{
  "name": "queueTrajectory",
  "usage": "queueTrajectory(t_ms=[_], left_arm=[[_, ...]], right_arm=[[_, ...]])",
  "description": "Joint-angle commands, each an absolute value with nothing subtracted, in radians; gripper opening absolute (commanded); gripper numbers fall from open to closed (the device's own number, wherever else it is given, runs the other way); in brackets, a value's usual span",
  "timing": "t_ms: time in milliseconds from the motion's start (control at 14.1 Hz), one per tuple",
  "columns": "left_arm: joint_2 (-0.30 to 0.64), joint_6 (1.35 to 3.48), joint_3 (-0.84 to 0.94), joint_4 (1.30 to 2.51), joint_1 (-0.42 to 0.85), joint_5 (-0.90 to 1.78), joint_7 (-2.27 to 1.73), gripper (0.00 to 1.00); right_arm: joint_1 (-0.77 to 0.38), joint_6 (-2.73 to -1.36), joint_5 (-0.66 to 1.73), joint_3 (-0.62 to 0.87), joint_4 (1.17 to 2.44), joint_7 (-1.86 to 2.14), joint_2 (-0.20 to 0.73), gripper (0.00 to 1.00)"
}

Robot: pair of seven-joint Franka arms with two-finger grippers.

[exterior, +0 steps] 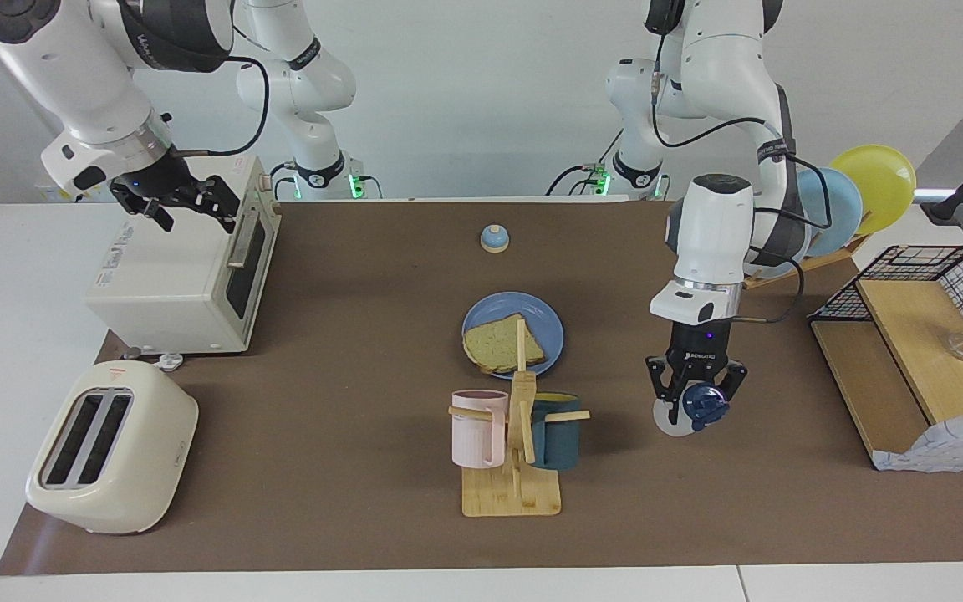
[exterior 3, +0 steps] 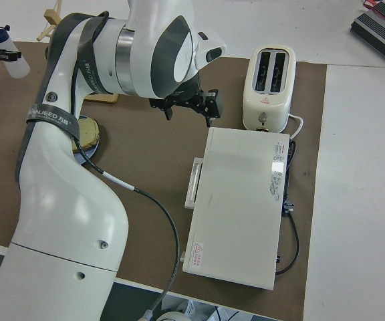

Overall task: Put bread on plate and add seasoning
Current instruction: 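Carry the bottle back beside the mug rack with the left gripper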

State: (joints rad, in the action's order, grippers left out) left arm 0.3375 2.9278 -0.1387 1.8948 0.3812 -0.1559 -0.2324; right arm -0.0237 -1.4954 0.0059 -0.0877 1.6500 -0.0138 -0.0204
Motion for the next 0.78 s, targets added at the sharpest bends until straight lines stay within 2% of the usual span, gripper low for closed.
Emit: queueTrajectory(t_ms=[0, 426, 710], left_arm=[[0.386, 3.086, -0.13, 1.919, 0.37, -0.143, -0.296, 0.0], [0.511, 3.327, -0.135, 1.916, 0.357, -0.143, -0.31, 0.0], [0.546, 3.408, -0.146, 1.916, 0.356, -0.144, -0.295, 0.0]], right_arm=[[-0.018, -1.514, 0.002, -0.084, 1.678, 0.002, -0.044, 1.0], [-0.018, -1.514, 0.002, -0.084, 1.678, 0.002, -0.044, 1.0], [-0.018, -1.514, 0.002, -0.084, 1.678, 0.002, -0.044, 1.0]])
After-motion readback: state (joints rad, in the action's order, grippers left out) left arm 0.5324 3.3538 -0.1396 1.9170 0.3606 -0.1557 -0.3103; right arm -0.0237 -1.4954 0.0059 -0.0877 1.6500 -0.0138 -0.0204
